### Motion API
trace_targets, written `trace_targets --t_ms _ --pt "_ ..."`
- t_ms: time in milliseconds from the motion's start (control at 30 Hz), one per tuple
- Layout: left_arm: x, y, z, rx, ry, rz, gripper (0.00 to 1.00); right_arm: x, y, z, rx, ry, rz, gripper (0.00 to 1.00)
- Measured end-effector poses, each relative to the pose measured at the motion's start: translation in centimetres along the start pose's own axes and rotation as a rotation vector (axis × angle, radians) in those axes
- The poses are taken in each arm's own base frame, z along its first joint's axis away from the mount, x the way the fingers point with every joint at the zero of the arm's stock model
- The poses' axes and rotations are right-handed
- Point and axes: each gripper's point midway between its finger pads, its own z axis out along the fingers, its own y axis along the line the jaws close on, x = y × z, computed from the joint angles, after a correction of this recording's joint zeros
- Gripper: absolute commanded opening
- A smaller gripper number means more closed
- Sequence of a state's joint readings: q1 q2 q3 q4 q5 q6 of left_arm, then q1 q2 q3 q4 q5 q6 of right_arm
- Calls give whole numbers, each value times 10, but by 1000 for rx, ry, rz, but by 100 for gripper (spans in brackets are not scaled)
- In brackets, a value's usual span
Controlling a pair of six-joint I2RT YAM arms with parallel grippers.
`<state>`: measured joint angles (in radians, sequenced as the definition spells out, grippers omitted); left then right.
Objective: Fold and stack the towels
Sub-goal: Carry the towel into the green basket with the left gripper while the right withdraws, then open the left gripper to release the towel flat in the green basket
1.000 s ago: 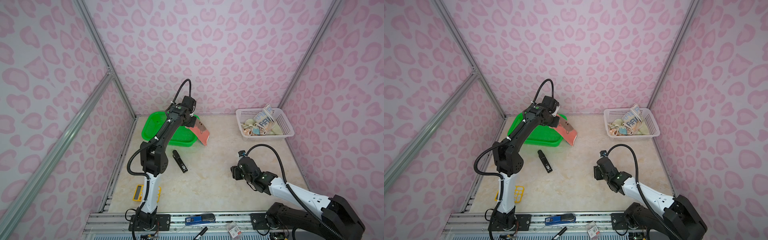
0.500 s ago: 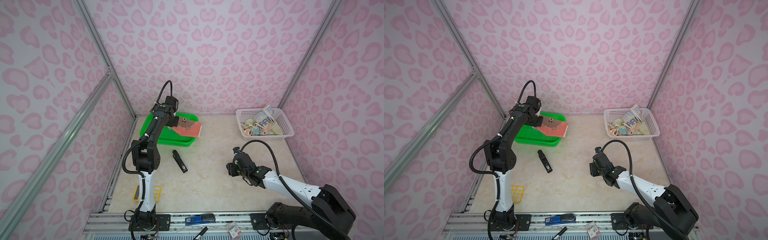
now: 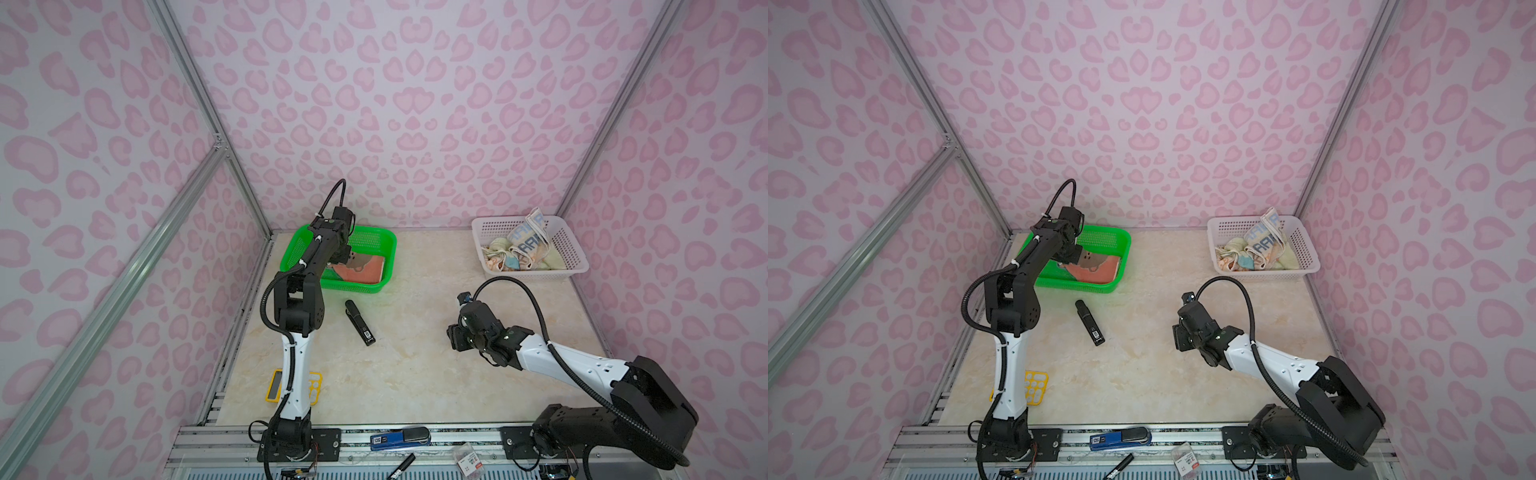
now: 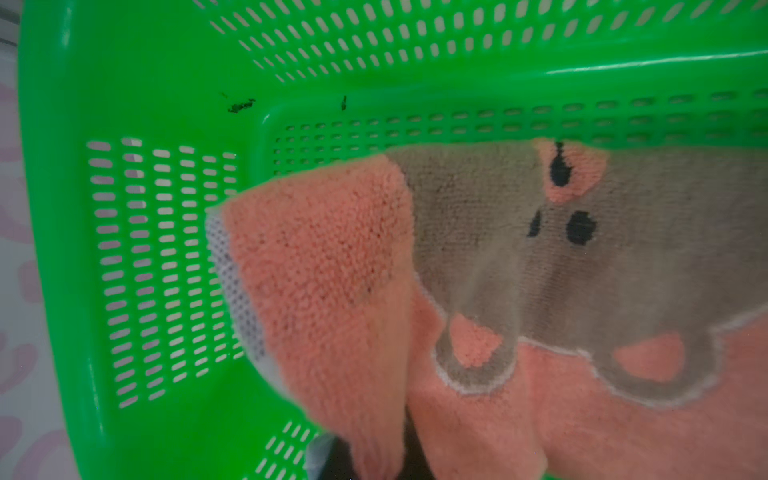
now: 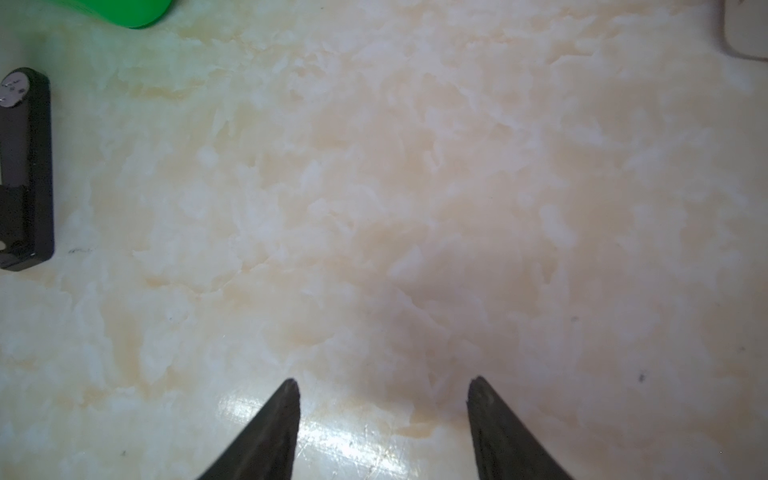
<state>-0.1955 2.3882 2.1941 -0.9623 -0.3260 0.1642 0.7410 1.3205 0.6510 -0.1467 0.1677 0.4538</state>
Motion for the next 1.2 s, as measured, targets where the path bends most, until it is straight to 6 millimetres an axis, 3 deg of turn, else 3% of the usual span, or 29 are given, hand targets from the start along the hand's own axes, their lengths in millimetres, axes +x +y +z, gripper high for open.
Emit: trace_targets --t_ms 167,200,500,767,967,1067,1200 --pt "2 10 12 -83 11 13 79 0 4 2 -2 8 -12 65" --pt "2 13 13 -101 12 13 99 0 4 2 -2 8 -13 65" --pt "5 27 23 -211 10 23 98 0 7 2 -2 9 -24 65" --pt "19 3 36 -99 10 -29 98 -13 9 -1 5 -13 -38 65" --pt "13 -14 -4 75 -91 -117 98 -24 9 -4 20 -28 -64 65" --pt "0 -5 -36 108 -173 -160 98 -23 9 -5 22 -24 -73 65" --pt "-17 20 -98 113 -308 -207 98 -23 9 -5 24 -22 -80 65"
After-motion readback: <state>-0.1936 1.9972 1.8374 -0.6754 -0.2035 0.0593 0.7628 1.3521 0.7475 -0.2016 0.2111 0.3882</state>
